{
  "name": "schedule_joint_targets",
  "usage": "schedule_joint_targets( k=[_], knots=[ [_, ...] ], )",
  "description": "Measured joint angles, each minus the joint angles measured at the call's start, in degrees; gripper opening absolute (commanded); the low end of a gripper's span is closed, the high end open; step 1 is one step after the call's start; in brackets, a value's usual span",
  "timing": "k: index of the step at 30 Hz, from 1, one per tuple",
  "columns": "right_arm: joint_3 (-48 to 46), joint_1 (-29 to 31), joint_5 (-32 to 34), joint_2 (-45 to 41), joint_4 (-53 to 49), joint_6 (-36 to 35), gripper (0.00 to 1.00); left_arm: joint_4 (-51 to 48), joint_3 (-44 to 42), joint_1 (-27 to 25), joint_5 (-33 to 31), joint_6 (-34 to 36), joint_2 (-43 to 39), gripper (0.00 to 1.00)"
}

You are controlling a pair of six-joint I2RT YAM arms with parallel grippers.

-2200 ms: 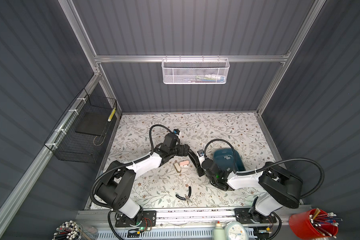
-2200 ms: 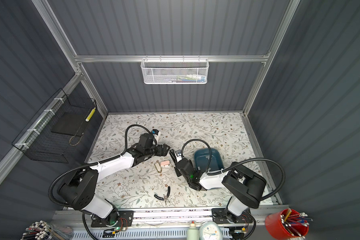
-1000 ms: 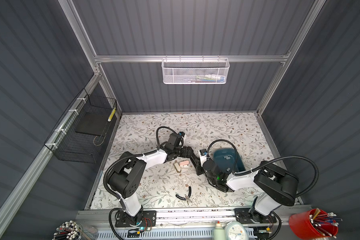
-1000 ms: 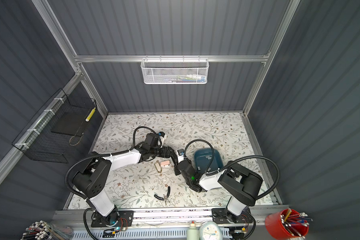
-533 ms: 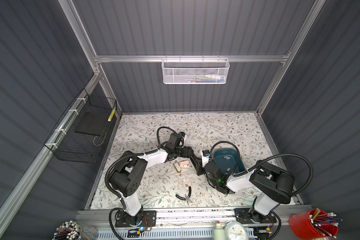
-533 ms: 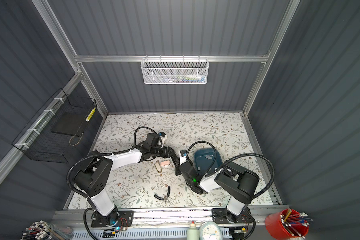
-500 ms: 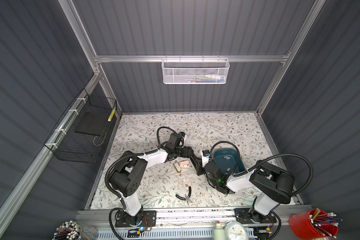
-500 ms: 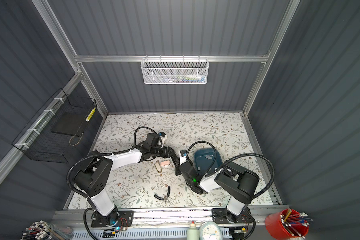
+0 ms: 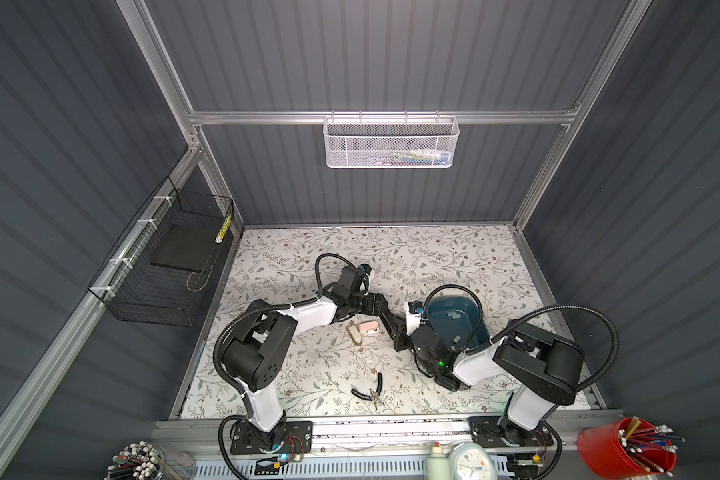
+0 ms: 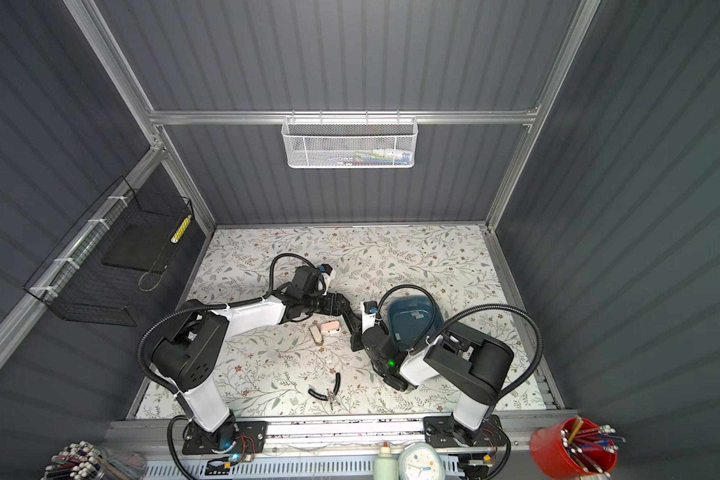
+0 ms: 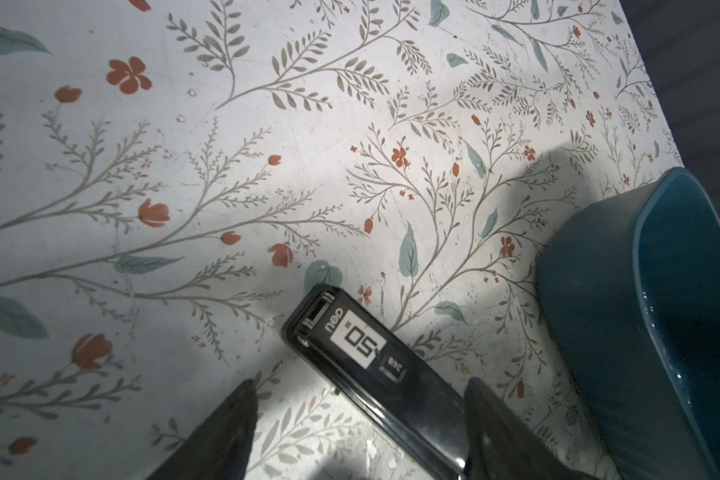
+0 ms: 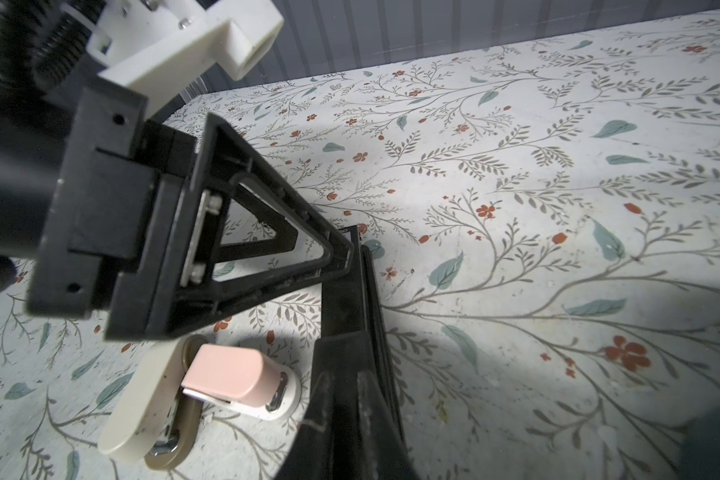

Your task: Load the staples into the stapler

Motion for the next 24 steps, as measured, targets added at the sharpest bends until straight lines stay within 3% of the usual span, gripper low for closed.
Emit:
schedule_joint_targets(
  k=[24],
  knots=[
    [1.27,2.8,2.75,2.45,1.14,5.92,0.11,-0.02,0.83,0.0,0.59,-0.2,1.9,0.77]
  ],
)
